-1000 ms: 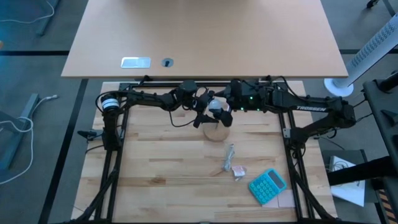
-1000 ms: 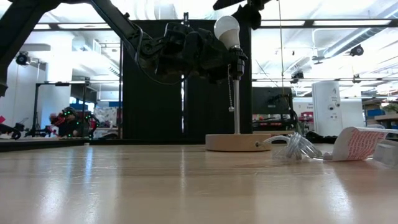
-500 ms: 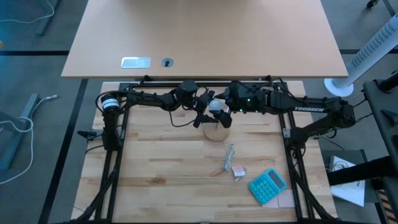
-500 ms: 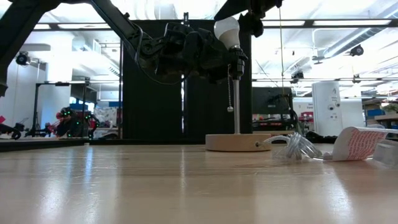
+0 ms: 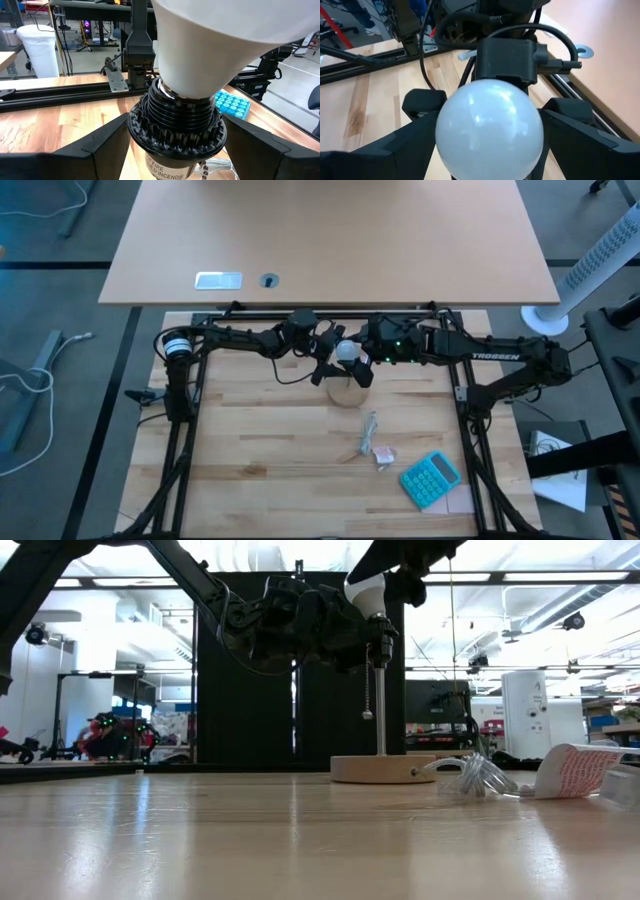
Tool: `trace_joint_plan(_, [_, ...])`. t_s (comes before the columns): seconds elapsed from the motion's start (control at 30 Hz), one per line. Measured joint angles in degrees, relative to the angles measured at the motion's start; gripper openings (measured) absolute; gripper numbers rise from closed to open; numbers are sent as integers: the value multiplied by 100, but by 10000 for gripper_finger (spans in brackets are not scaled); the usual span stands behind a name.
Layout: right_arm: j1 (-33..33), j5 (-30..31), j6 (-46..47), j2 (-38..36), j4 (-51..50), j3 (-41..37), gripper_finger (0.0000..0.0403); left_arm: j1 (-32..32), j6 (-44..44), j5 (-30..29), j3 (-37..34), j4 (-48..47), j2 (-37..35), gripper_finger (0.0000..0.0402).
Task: Screw lightbulb
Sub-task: Insert the lightbulb into the lamp
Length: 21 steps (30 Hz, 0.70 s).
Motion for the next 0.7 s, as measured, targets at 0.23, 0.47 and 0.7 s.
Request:
trace_joint_plan(0.23, [0,0,-7,-1,5,-17,337,0,-16,0,0,-2,0,288])
trace_joint_plan(0.47, [0,0,-51,-1,4,-17,285,0,-17,0,0,3,0,288])
trace_joint_plan(0.7, [0,0,-61,0,4,-17,267,0,-17,0,0,4,0,288])
